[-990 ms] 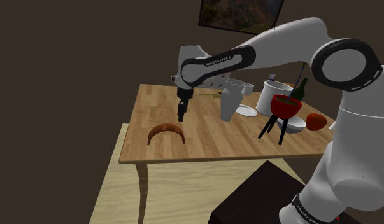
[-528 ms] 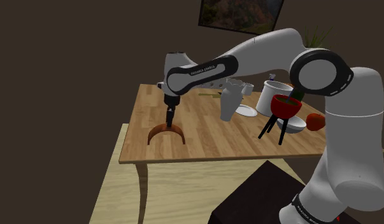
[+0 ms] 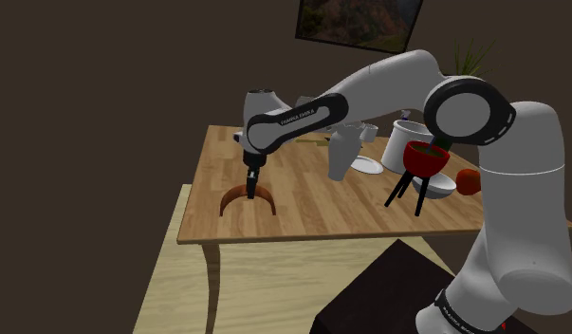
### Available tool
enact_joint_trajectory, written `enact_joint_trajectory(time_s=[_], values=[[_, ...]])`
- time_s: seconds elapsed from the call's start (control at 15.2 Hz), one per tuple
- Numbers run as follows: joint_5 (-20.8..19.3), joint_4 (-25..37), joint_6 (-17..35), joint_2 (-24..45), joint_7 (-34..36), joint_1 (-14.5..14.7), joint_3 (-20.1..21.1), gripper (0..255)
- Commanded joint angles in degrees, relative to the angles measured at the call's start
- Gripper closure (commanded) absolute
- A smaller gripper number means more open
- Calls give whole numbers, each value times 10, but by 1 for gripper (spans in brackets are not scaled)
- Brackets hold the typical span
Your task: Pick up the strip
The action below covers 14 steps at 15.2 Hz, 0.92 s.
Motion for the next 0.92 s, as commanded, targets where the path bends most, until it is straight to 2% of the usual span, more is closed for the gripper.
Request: enact_joint_trajectory(time_s=[0.0,0.53,0.86], values=[[0,-1,1,1,1,0,0,255],[0,-2,2,0,-1,0,0,255],[1,12,-29,-17,-1,-1,0,255]])
